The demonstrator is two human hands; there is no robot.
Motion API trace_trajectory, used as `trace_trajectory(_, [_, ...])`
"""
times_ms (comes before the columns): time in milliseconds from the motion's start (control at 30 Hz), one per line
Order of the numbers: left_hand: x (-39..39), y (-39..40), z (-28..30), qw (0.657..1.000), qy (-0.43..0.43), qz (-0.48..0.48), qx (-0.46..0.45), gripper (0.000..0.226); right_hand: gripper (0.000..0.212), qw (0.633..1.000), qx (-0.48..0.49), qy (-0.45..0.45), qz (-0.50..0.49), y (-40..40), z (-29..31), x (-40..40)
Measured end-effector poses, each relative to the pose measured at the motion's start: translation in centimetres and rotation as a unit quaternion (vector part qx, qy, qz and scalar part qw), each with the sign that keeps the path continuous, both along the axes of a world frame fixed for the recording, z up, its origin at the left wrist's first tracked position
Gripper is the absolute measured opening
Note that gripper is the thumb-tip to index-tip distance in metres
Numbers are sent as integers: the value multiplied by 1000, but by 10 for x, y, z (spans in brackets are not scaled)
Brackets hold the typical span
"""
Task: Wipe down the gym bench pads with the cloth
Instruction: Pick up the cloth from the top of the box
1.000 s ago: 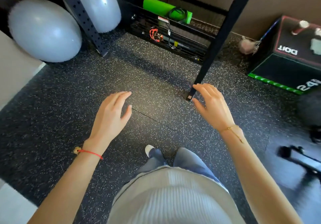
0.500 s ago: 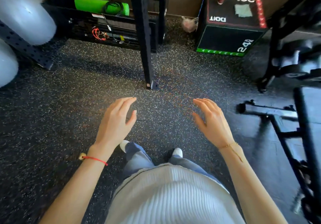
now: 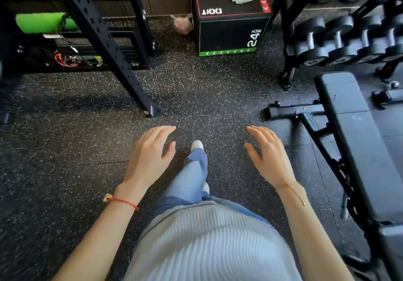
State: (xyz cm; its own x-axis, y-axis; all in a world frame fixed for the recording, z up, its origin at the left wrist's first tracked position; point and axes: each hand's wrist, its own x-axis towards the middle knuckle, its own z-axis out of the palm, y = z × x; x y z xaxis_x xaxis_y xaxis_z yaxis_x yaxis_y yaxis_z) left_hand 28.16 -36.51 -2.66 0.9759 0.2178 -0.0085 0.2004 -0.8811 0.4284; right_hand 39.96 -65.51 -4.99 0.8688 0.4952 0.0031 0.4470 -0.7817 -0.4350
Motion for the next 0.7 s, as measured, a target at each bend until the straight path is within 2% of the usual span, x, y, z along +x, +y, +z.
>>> trace_trajectory(233, [109, -3, -10, 999, -7, -52, -10, 39, 44, 999, 10, 2, -46, -9, -14, 78])
trace_trajectory(700, [395, 28, 5, 997, -21, -71, -22, 39, 43, 998, 8, -18, -53, 17, 0, 357])
